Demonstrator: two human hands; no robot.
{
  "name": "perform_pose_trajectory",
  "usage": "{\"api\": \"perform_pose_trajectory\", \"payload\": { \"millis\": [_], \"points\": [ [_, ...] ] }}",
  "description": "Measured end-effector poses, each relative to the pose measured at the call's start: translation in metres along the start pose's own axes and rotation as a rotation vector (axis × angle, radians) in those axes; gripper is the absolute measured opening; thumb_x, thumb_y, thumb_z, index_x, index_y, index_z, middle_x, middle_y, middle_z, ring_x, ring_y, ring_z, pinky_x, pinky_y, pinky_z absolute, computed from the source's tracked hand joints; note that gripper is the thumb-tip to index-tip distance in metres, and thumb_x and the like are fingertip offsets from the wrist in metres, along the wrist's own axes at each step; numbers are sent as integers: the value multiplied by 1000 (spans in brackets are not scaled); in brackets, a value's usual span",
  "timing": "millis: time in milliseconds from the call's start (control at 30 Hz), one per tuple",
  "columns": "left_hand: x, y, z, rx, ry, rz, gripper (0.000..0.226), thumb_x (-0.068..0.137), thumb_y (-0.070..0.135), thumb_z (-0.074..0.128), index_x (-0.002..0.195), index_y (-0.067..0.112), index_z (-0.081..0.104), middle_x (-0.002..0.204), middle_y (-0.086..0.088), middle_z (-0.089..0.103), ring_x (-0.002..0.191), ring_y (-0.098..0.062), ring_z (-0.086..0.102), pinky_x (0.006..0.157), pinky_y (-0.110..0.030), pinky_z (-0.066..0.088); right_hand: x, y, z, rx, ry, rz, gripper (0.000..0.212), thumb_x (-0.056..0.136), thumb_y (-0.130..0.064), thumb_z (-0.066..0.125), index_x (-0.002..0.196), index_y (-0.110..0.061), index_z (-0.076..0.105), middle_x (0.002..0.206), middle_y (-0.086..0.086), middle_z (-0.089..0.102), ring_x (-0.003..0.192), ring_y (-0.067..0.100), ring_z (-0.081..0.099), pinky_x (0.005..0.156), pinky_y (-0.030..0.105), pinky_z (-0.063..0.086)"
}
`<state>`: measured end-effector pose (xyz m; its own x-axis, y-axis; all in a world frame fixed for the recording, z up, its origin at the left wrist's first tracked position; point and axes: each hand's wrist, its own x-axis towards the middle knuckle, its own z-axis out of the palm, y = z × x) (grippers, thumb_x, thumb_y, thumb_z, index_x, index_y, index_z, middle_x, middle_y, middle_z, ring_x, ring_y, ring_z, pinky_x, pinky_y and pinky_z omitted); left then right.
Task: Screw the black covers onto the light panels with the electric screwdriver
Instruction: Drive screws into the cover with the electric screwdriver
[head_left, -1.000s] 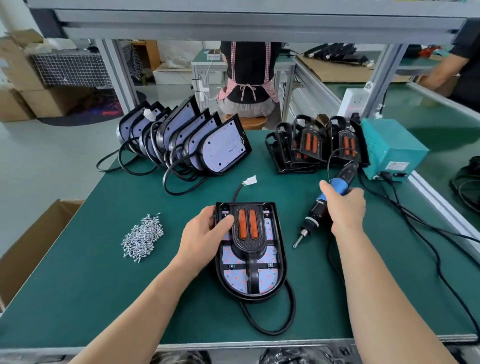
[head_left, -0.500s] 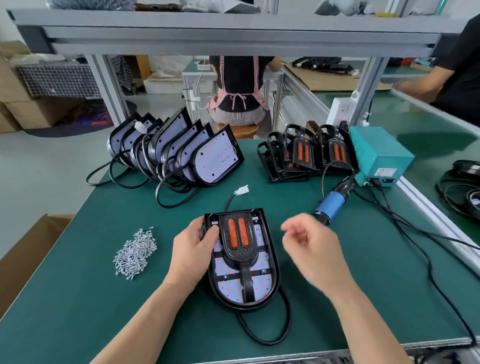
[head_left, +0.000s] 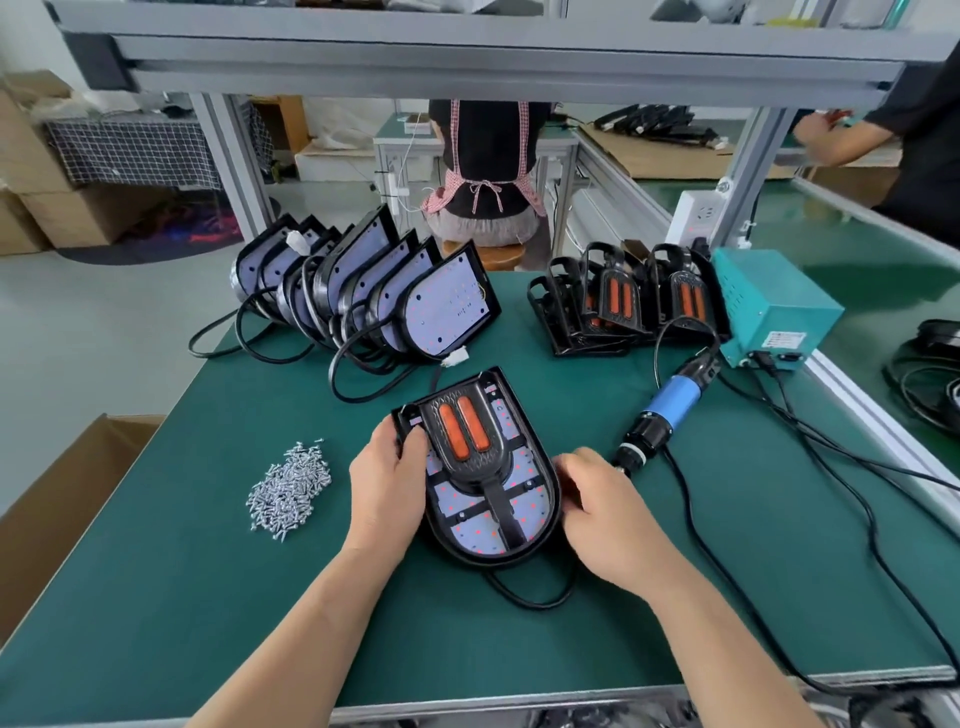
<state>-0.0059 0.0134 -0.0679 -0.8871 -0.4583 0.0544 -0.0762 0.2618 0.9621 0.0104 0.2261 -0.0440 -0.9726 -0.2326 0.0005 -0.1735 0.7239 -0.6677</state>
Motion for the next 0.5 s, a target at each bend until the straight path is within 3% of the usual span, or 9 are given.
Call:
{"api": "perform_pose_trajectory", "payload": {
  "millis": [67,133,167,233,300,333,400,500],
  "points": [
    [1,-1,-1,-36,-30,0,25,94,26,54,68,31,54,61,12,55,59,-6,42,59,-33,41,2,-3,2,328,1,97,29,94,7,53,96,-17,67,97,-4,69,90,12,64,82,24,48],
    [0,0,-2,-42,-80,-6,12,89,31,53,81,26,61,76,-4,68,69,-15,53,70,-40,52,5,-7,4,652,-14,216,35,95,5,52,90,-22,75,87,-6,75,75,8,64,67,22,49],
    [0,-1,-2,-28,-103,1,13,86,34,53,87,25,63,84,-8,70,72,-16,56,76,-43,54,7,-8,3,783,-28,279,35,97,-4,51,89,-26,78,85,-6,75,70,8,63,62,23,46],
    [-2,-1,-3,20,-136,35,19,82,37,52,92,26,64,89,-7,72,74,-13,58,83,-43,55,9,-12,3,985,-83,325,28,101,-33,52,98,-29,80,100,-3,78,83,11,71,74,28,50],
    [-3,0,-2,65,-150,64,17,83,38,53,91,27,64,88,-2,72,74,-13,59,83,-40,55,12,-15,7,935,-118,276,47,85,-58,65,116,-23,73,110,-4,77,102,13,73,94,37,52],
    [-3,1,-2,63,-150,57,16,84,40,54,90,30,66,87,0,73,75,-13,60,84,-38,54,11,-17,10,832,-120,234,58,75,-59,72,121,-24,68,110,-6,77,104,12,73,98,39,52],
    [0,6,-4,1,-154,-34,19,84,50,54,86,37,68,87,9,74,83,-14,65,87,-35,53,12,-14,14,724,-85,163,60,68,-46,78,122,-25,63,109,-8,77,103,12,73,98,41,54],
    [14,18,-2,-272,-232,-249,43,93,54,49,103,17,70,104,-4,76,95,-18,70,93,-41,53,11,-2,15,822,-40,106,53,73,-31,80,122,-21,63,109,-3,77,101,17,74,88,33,57]
  ]
}}
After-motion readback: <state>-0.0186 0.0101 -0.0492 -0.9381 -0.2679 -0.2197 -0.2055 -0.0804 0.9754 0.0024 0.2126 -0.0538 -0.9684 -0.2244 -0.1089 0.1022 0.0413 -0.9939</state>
